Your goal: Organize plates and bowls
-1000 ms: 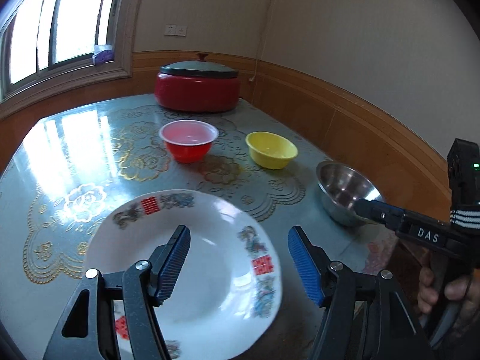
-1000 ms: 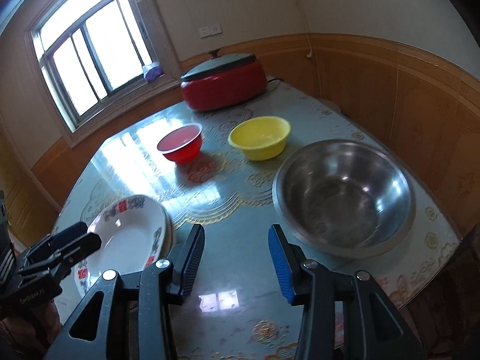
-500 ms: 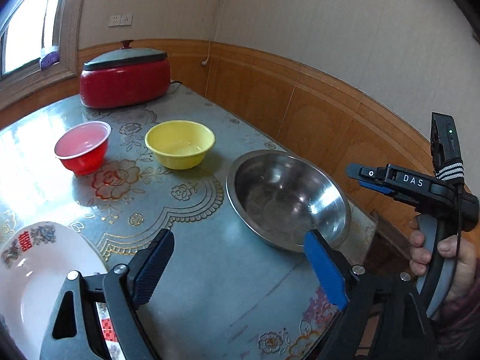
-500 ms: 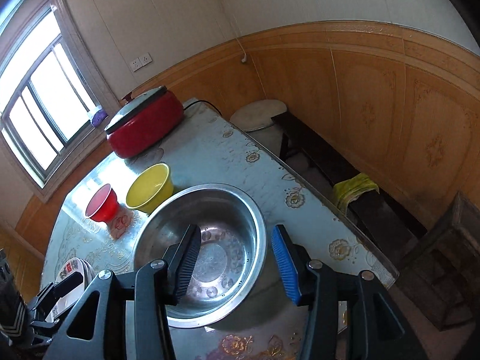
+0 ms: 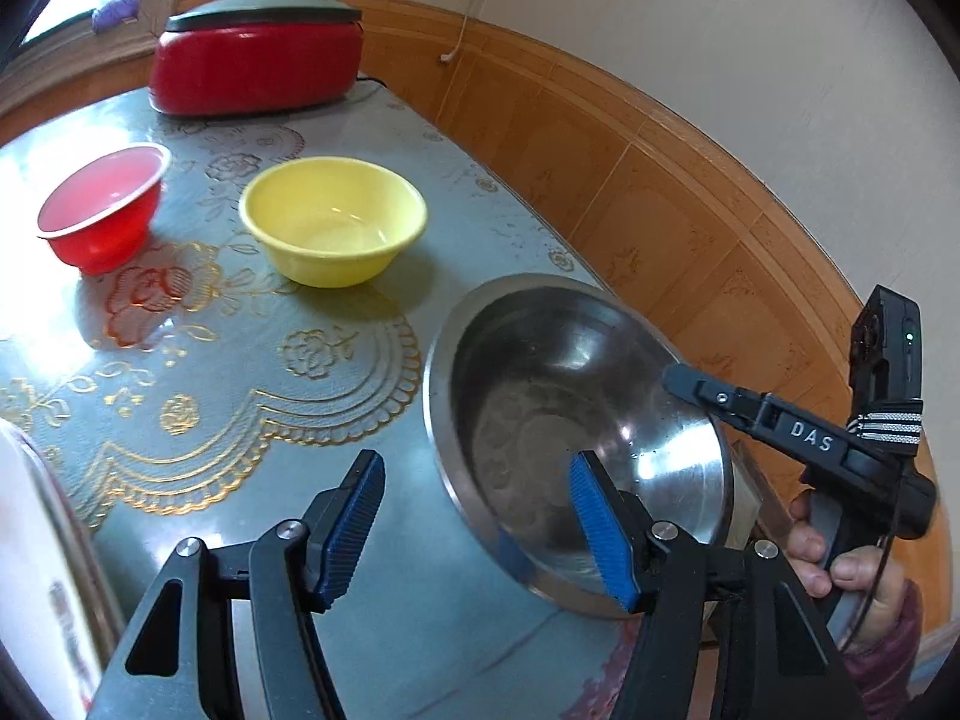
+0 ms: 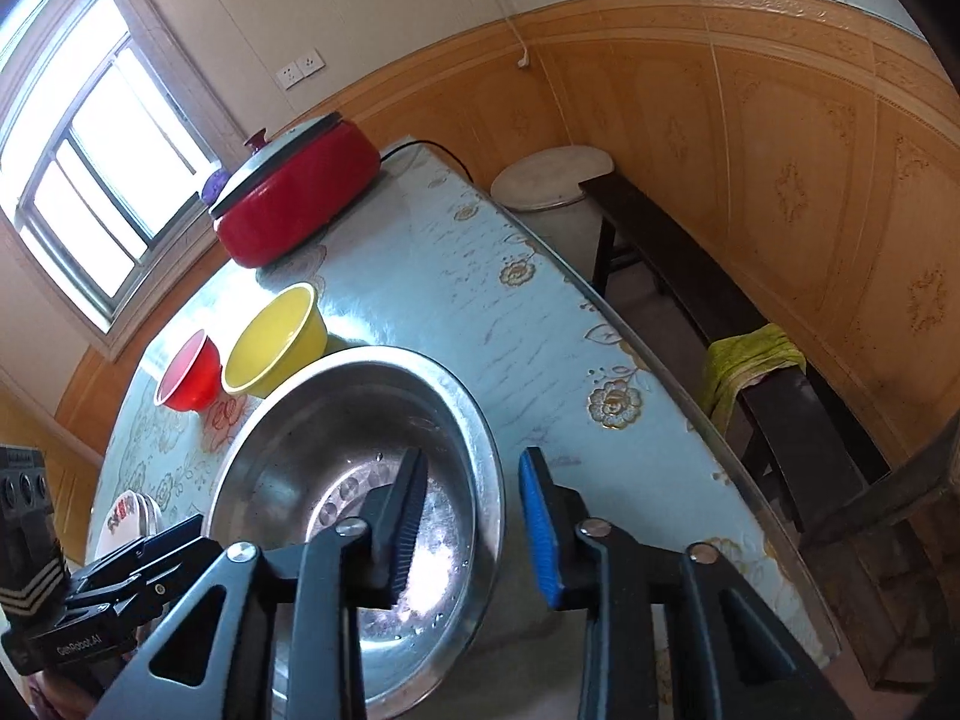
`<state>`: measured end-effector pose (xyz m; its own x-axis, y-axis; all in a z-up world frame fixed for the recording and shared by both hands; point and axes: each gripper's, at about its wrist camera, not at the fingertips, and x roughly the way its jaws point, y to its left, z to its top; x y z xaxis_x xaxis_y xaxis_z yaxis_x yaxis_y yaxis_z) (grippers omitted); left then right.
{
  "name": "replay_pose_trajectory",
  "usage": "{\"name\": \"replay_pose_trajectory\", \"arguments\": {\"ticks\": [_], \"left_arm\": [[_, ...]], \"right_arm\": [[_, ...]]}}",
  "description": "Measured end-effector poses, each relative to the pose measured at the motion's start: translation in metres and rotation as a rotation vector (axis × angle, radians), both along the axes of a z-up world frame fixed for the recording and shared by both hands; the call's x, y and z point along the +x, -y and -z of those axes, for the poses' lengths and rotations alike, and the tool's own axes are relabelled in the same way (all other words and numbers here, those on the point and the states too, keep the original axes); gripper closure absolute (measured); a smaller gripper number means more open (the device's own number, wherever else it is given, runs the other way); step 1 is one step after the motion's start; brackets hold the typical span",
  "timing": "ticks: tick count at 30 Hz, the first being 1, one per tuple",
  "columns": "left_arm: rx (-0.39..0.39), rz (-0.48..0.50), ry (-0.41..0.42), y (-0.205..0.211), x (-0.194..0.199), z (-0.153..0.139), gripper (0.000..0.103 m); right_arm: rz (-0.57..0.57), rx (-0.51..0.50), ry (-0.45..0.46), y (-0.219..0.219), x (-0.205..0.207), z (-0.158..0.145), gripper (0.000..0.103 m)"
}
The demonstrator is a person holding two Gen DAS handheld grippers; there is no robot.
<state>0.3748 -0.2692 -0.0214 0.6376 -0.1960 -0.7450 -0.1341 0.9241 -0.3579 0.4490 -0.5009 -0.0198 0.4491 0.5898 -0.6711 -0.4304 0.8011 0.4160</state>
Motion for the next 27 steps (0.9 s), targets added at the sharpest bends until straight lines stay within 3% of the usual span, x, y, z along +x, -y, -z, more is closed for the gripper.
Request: {"name": "replay_pose_trajectory", "arguments": {"ticks": [2, 3, 12, 20, 24, 27], "left_arm": [[0.001, 0.018, -0.021, 0.003, 0.006, 0.006, 0.070], [-0.002, 0.027, -0.025, 0.004, 0.008, 0.008, 0.075], [0.117, 0.002, -0.008, -0.009, -0.026, -0.012, 0.073], [0.146, -0.073, -0.078, -0.033, -0.052, -0.004, 0.073], [0.200, -0.085, -0.091, -0.034, -0.062, 0.002, 0.073], [0.219, -0.077, -0.074, -0.029, -0.066, -0.001, 0.061]], "right_arm": [[-0.026, -0.008, -0.014, -0.006, 0.004, 0.006, 0.084], [-0.037, -0.018, -0.014, -0.010, 0.004, 0.008, 0.085], [-0.215, 0.022, 0.012, -0.040, -0.006, -0.003, 0.090], [-0.362, -0.024, -0.015, -0.084, -0.023, 0.002, 0.090], [-0.389, -0.041, -0.029, -0.092, -0.024, 0.007, 0.088], [-0.398, -0.076, -0.011, -0.095, -0.027, 0.006, 0.088]]}}
